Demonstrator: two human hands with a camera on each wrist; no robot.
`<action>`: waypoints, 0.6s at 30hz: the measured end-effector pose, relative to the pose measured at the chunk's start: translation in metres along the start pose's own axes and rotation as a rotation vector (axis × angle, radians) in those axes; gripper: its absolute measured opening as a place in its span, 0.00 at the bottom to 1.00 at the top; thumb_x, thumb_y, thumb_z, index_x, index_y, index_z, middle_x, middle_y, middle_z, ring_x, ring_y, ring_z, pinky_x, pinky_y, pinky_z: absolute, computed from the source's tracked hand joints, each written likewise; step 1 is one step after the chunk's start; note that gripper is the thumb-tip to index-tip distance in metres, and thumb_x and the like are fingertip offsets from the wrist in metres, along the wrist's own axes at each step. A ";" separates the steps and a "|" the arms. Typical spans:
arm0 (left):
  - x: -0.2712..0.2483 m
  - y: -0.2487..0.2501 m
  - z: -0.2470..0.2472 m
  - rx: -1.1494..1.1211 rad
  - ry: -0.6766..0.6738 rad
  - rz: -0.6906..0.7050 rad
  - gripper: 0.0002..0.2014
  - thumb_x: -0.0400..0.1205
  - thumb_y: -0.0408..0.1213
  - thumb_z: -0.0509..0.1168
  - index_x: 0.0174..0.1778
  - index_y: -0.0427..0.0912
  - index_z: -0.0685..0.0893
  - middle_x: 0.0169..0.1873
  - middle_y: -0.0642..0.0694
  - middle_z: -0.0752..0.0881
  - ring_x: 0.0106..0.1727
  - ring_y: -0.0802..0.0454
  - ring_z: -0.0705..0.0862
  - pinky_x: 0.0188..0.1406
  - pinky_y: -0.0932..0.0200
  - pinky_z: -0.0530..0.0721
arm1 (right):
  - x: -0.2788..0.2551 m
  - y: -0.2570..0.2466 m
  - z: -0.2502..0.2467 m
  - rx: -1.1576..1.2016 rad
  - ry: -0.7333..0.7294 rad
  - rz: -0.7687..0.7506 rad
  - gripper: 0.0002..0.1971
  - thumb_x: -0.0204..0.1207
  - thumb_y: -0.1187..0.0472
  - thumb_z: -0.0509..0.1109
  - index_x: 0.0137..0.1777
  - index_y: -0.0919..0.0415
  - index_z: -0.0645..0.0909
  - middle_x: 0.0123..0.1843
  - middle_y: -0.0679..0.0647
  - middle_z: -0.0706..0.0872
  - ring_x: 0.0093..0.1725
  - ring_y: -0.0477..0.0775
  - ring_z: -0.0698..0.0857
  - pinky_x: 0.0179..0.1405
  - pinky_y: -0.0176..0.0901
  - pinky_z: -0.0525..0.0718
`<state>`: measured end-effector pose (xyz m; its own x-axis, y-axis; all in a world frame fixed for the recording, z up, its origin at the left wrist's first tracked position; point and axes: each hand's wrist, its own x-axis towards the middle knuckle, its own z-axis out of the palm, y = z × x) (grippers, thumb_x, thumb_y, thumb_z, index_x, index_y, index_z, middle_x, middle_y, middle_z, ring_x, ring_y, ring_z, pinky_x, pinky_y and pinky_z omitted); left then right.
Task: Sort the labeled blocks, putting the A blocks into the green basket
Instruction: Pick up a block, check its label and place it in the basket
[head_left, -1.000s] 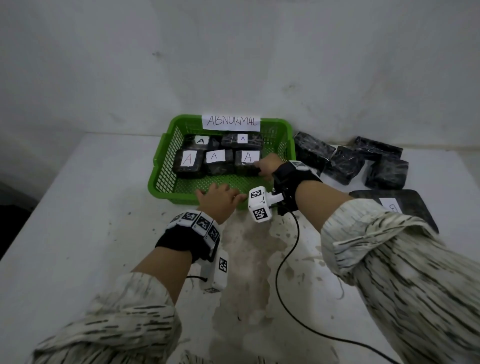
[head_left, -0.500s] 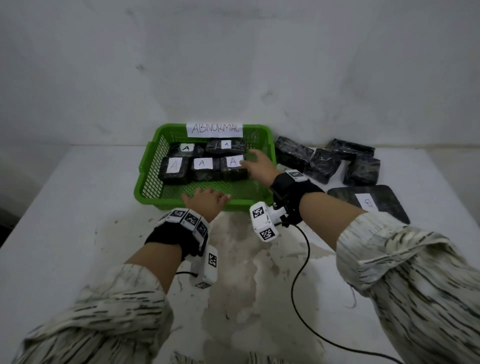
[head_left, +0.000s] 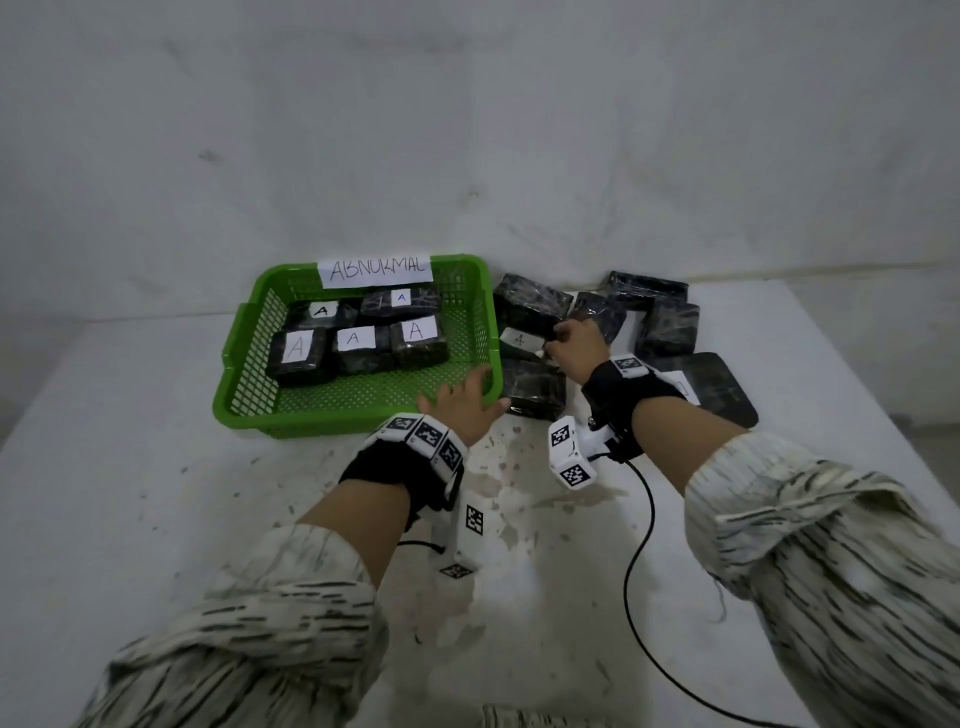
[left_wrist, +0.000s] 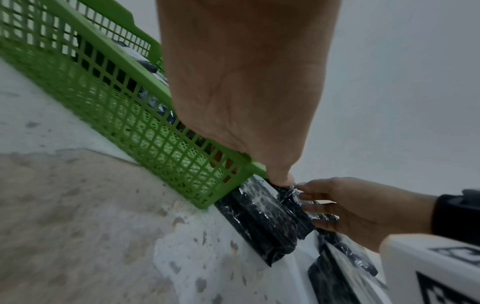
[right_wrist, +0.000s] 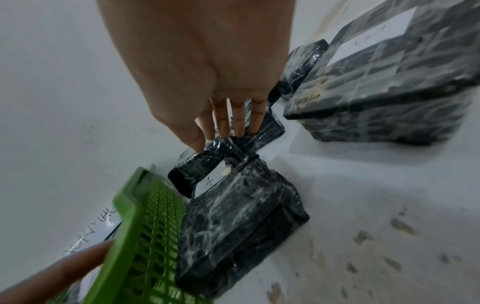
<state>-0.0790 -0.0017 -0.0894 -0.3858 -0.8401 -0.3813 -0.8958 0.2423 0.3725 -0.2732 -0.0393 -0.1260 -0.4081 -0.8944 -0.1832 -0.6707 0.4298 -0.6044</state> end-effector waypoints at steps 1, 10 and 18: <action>0.000 -0.001 0.001 0.002 -0.012 -0.003 0.30 0.84 0.57 0.51 0.81 0.54 0.53 0.78 0.43 0.66 0.79 0.40 0.61 0.76 0.35 0.49 | 0.002 0.000 0.001 -0.025 -0.024 -0.007 0.21 0.77 0.60 0.68 0.69 0.67 0.79 0.70 0.65 0.78 0.67 0.66 0.79 0.67 0.47 0.75; -0.002 0.000 -0.007 -0.007 -0.072 -0.024 0.29 0.86 0.52 0.52 0.81 0.54 0.50 0.77 0.42 0.67 0.79 0.43 0.60 0.76 0.40 0.50 | 0.015 -0.022 0.018 -0.213 -0.156 0.047 0.22 0.83 0.57 0.61 0.73 0.68 0.71 0.76 0.70 0.67 0.71 0.72 0.74 0.70 0.53 0.73; -0.001 0.000 -0.012 -0.055 -0.132 -0.019 0.29 0.85 0.51 0.53 0.81 0.55 0.50 0.78 0.39 0.65 0.80 0.41 0.58 0.76 0.39 0.50 | 0.013 -0.023 0.018 -0.269 -0.147 0.168 0.31 0.79 0.43 0.66 0.73 0.65 0.71 0.79 0.70 0.62 0.77 0.71 0.64 0.73 0.56 0.67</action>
<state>-0.0757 -0.0066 -0.0792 -0.3975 -0.7726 -0.4951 -0.8913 0.1969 0.4084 -0.2516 -0.0630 -0.1284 -0.4465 -0.8082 -0.3841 -0.7489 0.5724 -0.3339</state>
